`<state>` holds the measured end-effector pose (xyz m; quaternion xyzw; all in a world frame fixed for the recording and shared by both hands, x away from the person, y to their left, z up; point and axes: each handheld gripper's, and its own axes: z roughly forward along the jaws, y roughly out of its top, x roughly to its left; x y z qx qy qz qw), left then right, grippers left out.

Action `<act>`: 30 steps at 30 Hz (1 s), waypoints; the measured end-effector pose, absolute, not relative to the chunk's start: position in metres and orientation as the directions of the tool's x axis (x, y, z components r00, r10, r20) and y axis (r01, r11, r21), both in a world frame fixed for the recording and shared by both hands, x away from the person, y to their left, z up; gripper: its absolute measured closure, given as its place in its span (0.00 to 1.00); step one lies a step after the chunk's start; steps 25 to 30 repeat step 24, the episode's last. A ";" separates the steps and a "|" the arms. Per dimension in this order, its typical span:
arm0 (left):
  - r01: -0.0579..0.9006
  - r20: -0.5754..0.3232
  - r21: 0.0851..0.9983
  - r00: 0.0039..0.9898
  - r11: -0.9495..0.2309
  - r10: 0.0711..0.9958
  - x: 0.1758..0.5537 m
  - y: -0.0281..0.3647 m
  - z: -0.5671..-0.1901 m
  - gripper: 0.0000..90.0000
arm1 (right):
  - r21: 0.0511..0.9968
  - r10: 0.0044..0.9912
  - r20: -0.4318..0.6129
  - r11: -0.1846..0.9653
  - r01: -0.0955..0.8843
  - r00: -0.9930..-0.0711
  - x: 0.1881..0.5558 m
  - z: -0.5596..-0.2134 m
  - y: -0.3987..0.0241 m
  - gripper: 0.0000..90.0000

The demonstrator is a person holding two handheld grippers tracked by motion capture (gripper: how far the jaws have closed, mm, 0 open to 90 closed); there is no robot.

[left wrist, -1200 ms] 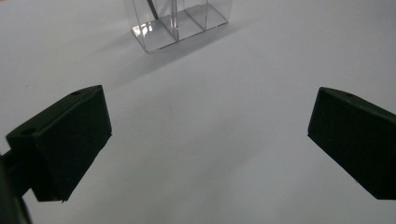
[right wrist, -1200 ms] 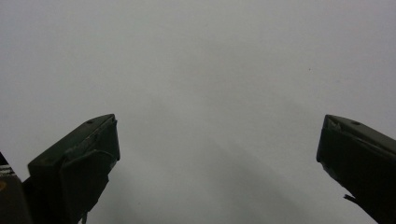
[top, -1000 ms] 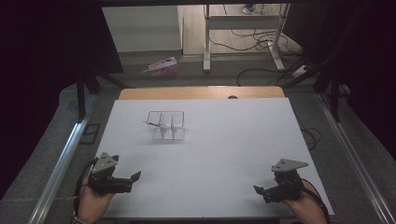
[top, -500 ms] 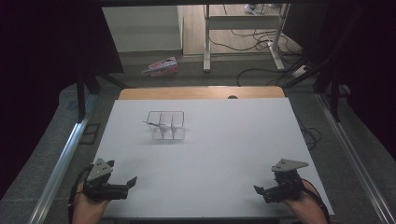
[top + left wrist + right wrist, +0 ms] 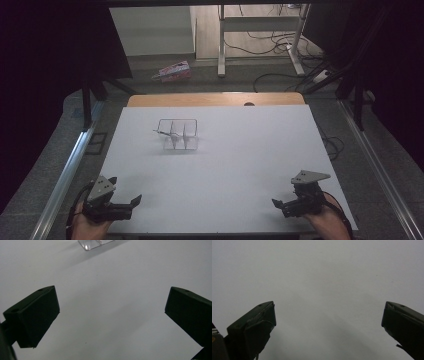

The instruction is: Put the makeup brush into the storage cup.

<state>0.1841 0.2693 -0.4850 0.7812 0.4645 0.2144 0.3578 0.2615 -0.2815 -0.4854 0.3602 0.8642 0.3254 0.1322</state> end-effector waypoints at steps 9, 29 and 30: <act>0.587 0.026 0.736 0.474 -0.337 0.880 0.177 0.271 -0.488 0.00 | 0.654 0.707 0.007 0.531 0.539 -0.707 0.262 -0.486 -0.281 0.00; 0.615 0.012 0.709 0.477 -0.344 0.879 0.171 0.273 -0.493 0.00 | 0.643 0.706 0.005 0.540 0.543 -0.708 0.261 -0.487 -0.280 0.00; 0.615 0.012 0.709 0.477 -0.344 0.879 0.171 0.273 -0.493 0.00 | 0.643 0.706 0.005 0.540 0.543 -0.708 0.261 -0.487 -0.280 0.00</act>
